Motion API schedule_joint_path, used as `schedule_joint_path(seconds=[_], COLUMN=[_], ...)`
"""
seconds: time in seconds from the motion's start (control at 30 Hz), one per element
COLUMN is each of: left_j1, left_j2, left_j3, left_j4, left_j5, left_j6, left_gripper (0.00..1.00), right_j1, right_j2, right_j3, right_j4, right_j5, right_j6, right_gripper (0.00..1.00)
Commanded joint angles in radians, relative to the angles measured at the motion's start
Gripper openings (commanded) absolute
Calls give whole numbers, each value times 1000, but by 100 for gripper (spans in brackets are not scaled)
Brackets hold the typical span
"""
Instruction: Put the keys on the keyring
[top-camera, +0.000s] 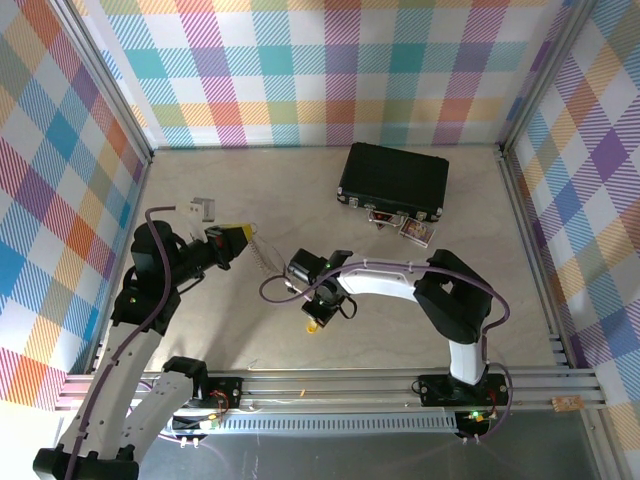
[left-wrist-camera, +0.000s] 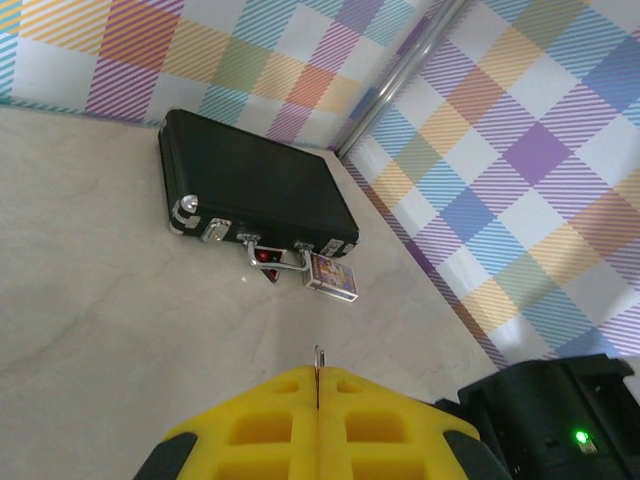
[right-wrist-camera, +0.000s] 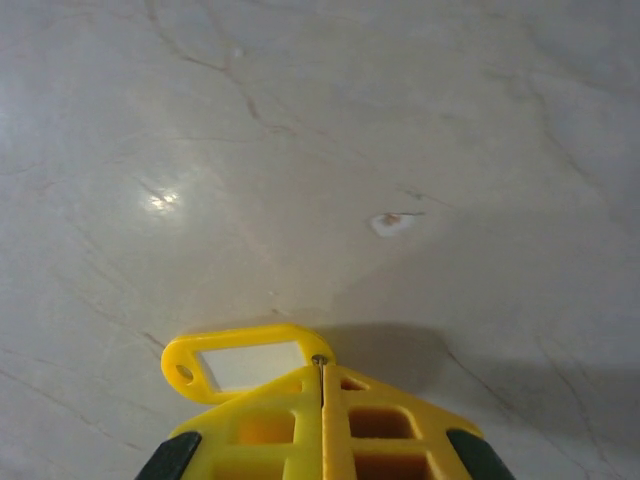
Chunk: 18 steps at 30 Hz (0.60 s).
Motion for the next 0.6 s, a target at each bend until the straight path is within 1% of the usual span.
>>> schedule_joint_path(seconds=[0.0, 0.17, 0.3, 0.4, 0.57], left_j1=[-10, -13, -13, -13, -13], left_j2=[-21, -33, -32, -31, -31], left_j3=[11, -17, -17, -19, -24], left_j4=[-1, 10, -21, -29, -22], left_j5=[-7, -7, -24, -24, -15], left_j6=[22, 3, 18, 28, 25], left_gripper=[0, 0, 0, 0, 0], right_j1=[-8, -13, -20, -21, -20], right_j2=[13, 2, -2, -4, -48], right_j3=[-6, -20, -29, -26, -30], right_j4=[-37, -11, 7, 7, 0], right_j5=[25, 10, 3, 5, 6], right_j6=[40, 42, 48, 51, 67], right_gripper=[0, 0, 0, 6, 26])
